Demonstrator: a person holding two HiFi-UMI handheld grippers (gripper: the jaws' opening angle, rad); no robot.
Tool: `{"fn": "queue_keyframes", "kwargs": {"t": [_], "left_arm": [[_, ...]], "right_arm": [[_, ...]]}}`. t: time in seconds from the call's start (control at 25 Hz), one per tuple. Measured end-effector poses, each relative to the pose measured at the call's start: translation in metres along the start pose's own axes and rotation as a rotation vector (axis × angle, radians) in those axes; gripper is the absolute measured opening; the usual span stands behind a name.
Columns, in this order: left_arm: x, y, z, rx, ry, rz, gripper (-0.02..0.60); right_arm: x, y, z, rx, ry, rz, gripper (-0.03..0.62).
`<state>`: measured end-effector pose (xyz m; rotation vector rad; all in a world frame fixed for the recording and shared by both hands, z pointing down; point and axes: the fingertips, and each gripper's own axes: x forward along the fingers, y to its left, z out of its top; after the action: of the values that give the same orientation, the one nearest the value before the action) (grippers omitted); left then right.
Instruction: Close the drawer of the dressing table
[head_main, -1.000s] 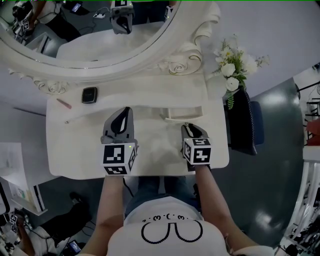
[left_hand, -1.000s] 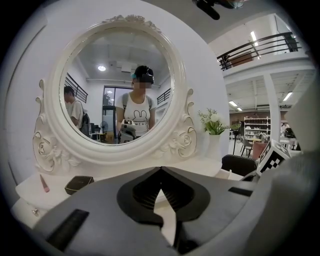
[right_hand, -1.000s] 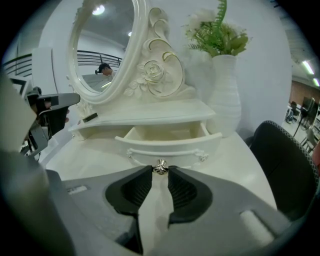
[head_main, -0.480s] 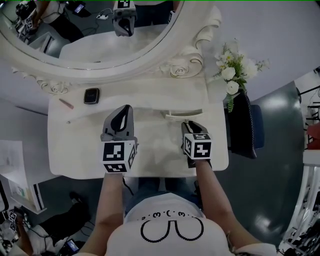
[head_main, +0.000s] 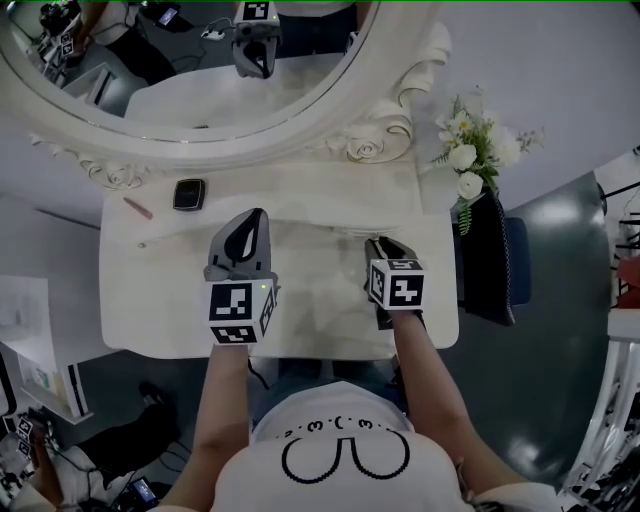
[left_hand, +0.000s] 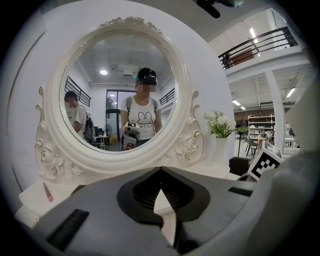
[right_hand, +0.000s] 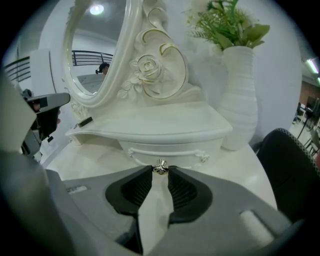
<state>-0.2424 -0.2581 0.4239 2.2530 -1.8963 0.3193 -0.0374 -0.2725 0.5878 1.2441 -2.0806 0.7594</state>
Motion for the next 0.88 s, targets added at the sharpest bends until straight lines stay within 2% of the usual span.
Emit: {"fn": "queue_keyframes", "kwargs": {"t": [0.6, 0.88], "left_arm": [[0.000, 0.007, 0.011, 0.004, -0.018, 0.026, -0.002], [-0.006, 0.006, 0.017, 0.011, -0.030, 0.024, -0.002]], "right_arm": [[0.011, -0.001, 0.013, -0.013, 0.009, 0.002, 0.100], [0.011, 0.002, 0.012, -0.026, -0.020, -0.021, 0.116]]}}
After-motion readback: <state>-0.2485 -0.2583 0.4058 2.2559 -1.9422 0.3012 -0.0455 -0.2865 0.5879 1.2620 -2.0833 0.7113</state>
